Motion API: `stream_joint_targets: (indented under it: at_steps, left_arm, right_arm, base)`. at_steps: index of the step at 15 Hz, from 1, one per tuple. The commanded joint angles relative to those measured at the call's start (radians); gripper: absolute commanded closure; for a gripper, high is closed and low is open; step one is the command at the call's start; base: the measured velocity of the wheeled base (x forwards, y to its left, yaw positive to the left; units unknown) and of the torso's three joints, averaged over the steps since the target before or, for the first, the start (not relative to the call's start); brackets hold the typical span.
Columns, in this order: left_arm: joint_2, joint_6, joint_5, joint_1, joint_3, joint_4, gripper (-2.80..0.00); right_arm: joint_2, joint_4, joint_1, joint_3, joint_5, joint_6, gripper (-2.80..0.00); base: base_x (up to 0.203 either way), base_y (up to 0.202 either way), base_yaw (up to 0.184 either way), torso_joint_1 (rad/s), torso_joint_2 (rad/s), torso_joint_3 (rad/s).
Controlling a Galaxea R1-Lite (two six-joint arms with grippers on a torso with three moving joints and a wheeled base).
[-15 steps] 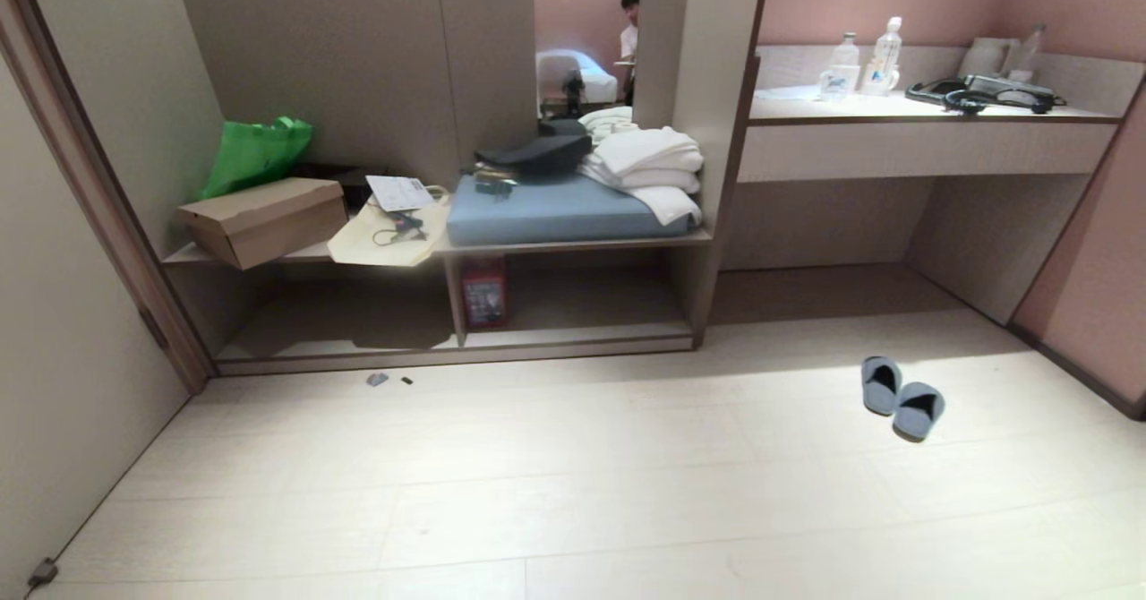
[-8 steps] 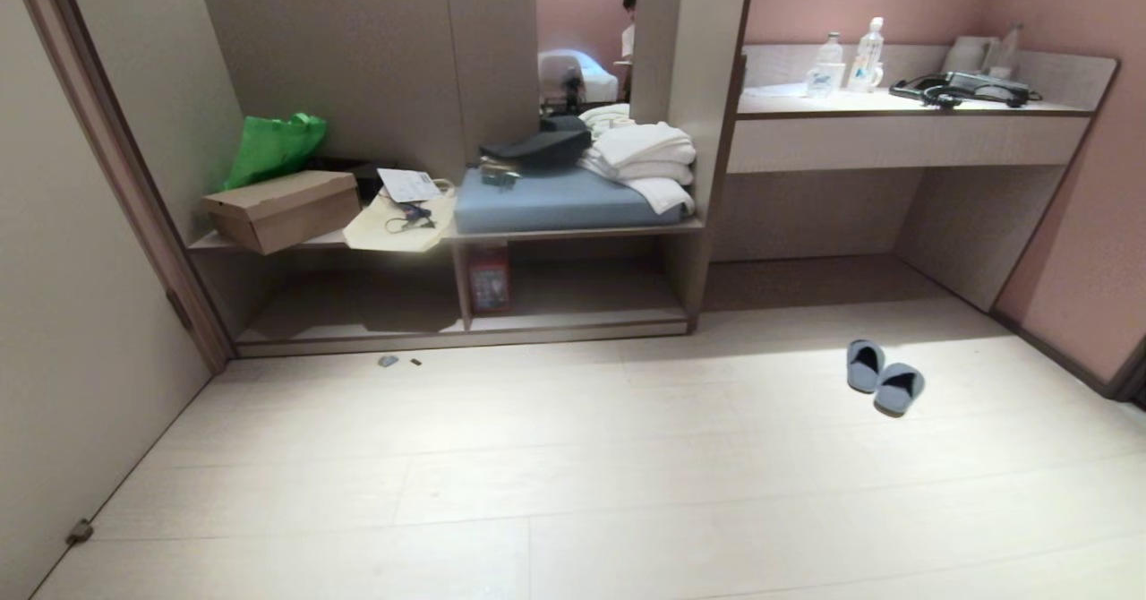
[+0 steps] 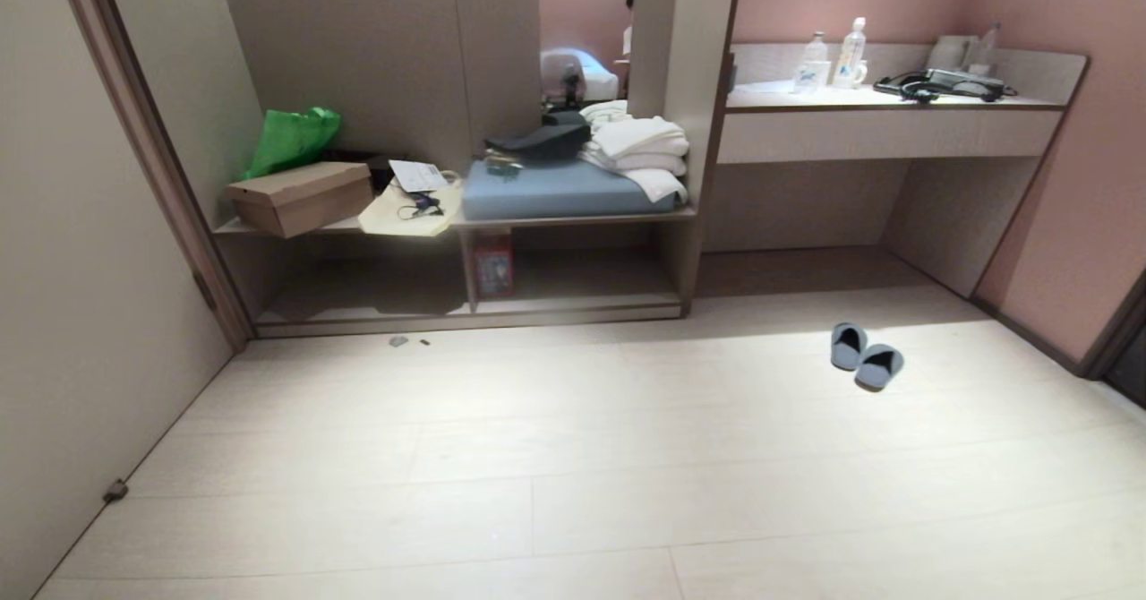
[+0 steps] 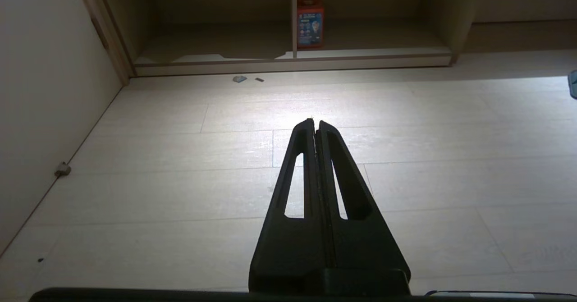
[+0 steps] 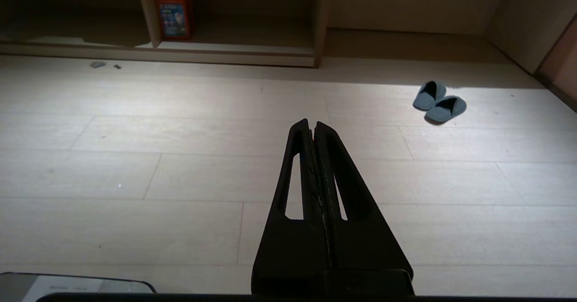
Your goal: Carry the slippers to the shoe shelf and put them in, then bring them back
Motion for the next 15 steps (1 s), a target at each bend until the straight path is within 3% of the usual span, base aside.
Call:
stream_joint_targets:
  at_steps: [1,15]
  left_arm:
    - [0.001,-0.001,0.0,0.0,0.0,-0.001,0.0]
    - [0.001,-0.001,0.0,0.0,0.0,-0.001,0.0]
  right_arm:
    - [0.001,0.001,0.001,0.0,0.0,0.0,0.0]
    - [0.001,0.001,0.001,0.0,-0.001,0.0,0.0]
  base:
    - [-0.196,0.0,0.001,0.003,0.01,-0.001]
    - [-0.196,0.0,0.001,0.003,0.0,0.003]
